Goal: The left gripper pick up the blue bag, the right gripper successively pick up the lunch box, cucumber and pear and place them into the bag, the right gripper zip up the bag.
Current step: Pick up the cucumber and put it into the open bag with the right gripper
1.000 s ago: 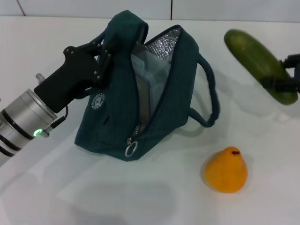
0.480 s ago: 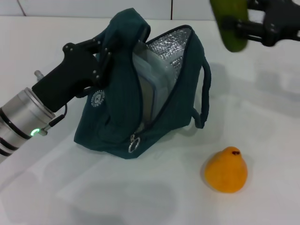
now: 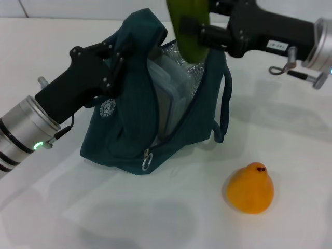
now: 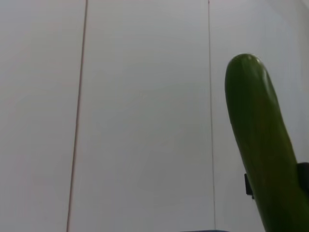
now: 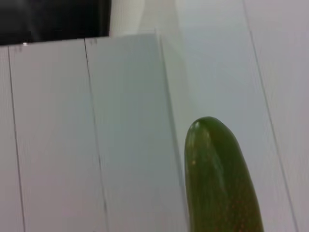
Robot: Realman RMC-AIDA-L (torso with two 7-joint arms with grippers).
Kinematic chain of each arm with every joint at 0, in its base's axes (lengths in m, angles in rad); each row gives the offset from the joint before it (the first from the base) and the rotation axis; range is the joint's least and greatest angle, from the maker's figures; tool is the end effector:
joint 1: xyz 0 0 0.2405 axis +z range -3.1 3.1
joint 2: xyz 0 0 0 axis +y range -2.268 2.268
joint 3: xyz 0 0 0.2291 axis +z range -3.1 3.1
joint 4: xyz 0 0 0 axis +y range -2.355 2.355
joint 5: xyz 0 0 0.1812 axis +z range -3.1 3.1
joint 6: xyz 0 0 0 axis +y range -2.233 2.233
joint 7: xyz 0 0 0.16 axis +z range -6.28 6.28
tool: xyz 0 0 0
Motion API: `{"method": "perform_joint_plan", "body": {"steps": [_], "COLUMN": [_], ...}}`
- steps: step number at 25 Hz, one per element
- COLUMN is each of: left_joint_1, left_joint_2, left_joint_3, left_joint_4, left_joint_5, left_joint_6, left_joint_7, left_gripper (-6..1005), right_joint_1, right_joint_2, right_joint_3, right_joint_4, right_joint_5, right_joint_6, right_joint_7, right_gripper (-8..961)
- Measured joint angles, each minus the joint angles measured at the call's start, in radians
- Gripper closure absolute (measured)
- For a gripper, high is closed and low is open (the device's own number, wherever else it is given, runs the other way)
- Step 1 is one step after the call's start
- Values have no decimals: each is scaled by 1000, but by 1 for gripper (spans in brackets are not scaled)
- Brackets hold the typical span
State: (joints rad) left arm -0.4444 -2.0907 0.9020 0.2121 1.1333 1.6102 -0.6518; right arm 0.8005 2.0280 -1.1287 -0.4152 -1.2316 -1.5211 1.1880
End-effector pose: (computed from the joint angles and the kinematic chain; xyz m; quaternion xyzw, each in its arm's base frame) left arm -0.2067 0.2874 0.0057 -0.8099 -0.1066 -0.4667 0.3389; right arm 0.0851 0.3425 -0.0018 -0.8920 0.0672 0.4398 0.0800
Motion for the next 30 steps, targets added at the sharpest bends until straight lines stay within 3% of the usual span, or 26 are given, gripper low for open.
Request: {"method": "perform_joint_plan", "body": {"steps": [9, 16, 24, 30], "left_joint_1": [-3, -1, 0, -4], "left_joint_2": [0, 0, 0, 0], "left_joint_3": [1, 1, 9, 17], "left_joint_4": [0, -1, -5, -5], "left_joint_5": [2, 2, 3, 3], "left_joint_6": [1, -3, -3, -5], "left_joint_7": [0, 0, 0, -1], "left_gripper": [953, 952, 951, 951], "right_joint_1": [-9, -30, -31, -60], "right_joint_2": [0, 0, 0, 0], "right_joint_3": [-211, -314, -558, -584], "right_joint_4": [109, 117, 93, 56], "right_joint_5": [219, 256, 436, 463], "right_joint_6": [-5, 19, 113, 133], "right_joint_7": [-93, -138, -192, -248], "right_gripper": [317, 307, 295, 287]}}
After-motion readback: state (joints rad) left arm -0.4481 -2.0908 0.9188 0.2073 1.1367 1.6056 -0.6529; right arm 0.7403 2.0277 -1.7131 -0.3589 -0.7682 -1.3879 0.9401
